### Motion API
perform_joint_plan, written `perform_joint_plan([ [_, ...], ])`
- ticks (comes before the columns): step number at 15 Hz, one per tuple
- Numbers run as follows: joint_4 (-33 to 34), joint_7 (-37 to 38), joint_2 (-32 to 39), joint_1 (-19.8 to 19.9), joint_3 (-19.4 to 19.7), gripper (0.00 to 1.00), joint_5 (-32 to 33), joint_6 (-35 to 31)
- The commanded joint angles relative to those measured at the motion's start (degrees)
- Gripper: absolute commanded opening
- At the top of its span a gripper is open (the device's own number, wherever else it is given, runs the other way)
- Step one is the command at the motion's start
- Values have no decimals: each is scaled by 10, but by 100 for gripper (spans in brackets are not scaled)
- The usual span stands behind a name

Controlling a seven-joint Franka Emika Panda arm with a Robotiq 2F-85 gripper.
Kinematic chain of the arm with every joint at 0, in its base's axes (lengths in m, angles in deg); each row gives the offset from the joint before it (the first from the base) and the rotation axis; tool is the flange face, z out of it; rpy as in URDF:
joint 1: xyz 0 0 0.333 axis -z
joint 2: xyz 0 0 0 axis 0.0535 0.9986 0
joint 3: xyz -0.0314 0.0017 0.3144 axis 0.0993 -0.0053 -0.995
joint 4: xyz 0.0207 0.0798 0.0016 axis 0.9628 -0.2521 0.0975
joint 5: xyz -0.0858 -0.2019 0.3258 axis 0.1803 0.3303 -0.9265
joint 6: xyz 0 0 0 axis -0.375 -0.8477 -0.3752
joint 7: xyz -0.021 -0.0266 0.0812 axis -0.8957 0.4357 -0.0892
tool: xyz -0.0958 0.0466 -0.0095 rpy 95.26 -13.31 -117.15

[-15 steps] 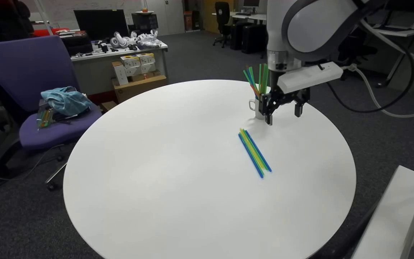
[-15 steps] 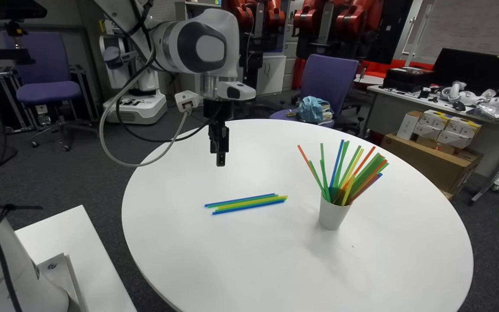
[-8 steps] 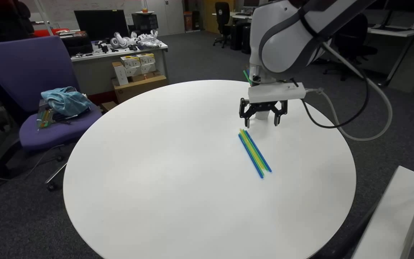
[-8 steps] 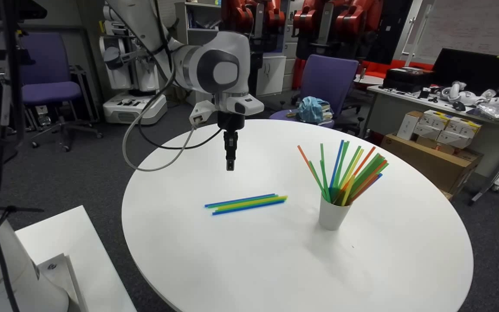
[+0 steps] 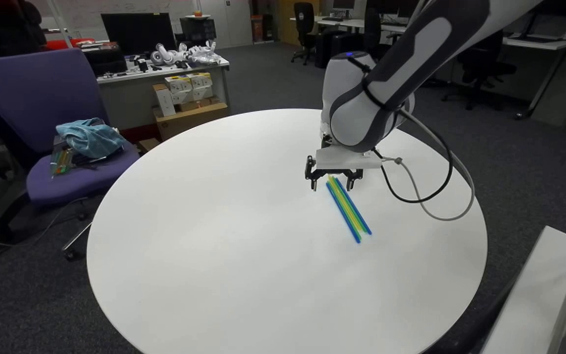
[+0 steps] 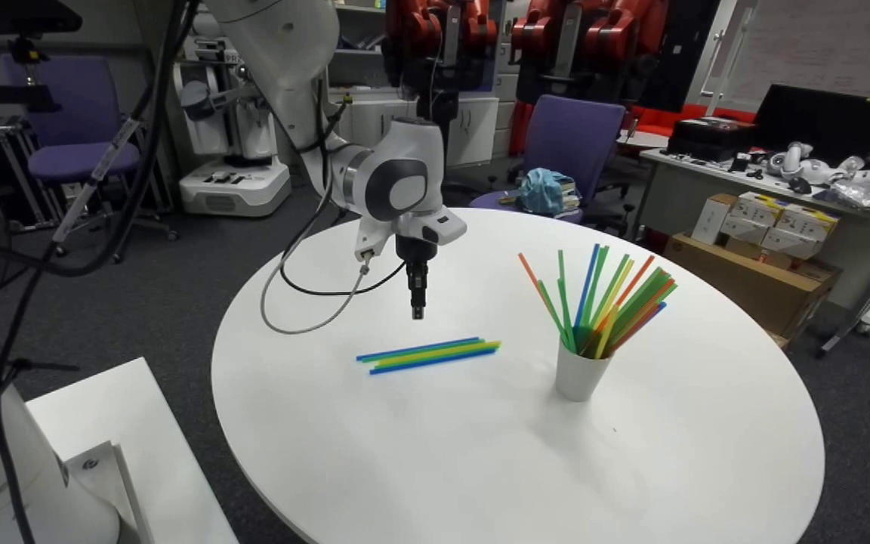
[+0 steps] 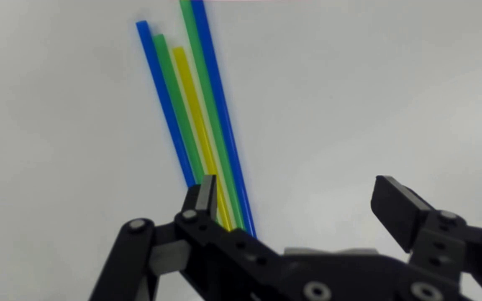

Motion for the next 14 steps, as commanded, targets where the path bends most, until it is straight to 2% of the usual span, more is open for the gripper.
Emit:
perform_joint_plan([
  [1, 28, -44, 36, -11, 10, 100, -42, -28],
  [5, 40, -81, 59, -8, 10, 100, -80, -30],
  [14, 40, -94, 74, -12, 30, 100, -106, -26],
])
